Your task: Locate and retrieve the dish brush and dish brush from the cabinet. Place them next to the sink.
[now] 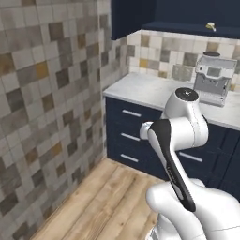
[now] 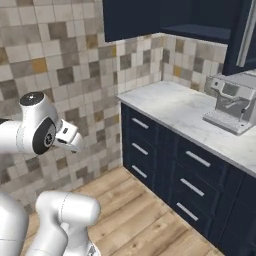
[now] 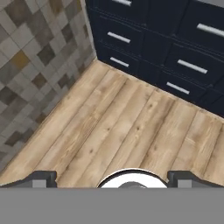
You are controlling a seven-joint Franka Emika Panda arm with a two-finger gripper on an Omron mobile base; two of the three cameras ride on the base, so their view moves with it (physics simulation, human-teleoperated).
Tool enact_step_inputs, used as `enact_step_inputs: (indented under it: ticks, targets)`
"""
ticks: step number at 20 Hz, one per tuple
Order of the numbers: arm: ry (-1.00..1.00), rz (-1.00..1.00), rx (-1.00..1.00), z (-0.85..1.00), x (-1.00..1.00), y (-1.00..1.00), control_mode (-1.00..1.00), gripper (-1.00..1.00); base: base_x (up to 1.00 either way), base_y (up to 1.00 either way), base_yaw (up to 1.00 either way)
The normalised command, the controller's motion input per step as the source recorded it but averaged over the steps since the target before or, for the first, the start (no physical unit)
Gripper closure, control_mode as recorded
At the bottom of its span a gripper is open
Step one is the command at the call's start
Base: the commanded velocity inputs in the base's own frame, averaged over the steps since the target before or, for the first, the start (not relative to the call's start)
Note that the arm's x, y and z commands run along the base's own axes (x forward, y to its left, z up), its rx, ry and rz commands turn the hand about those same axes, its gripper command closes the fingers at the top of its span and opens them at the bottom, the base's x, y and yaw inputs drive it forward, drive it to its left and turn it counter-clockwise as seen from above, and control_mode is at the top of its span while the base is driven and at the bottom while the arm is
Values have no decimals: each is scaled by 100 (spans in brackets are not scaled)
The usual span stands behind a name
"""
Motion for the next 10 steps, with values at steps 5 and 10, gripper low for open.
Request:
enact_step_inputs:
  ticks: [5,10]
  targets:
    - [0,0,0,0,0,0,100,-100,63,32,-25]
    - [0,0,0,0,0,0,100,-100,15,12,-41]
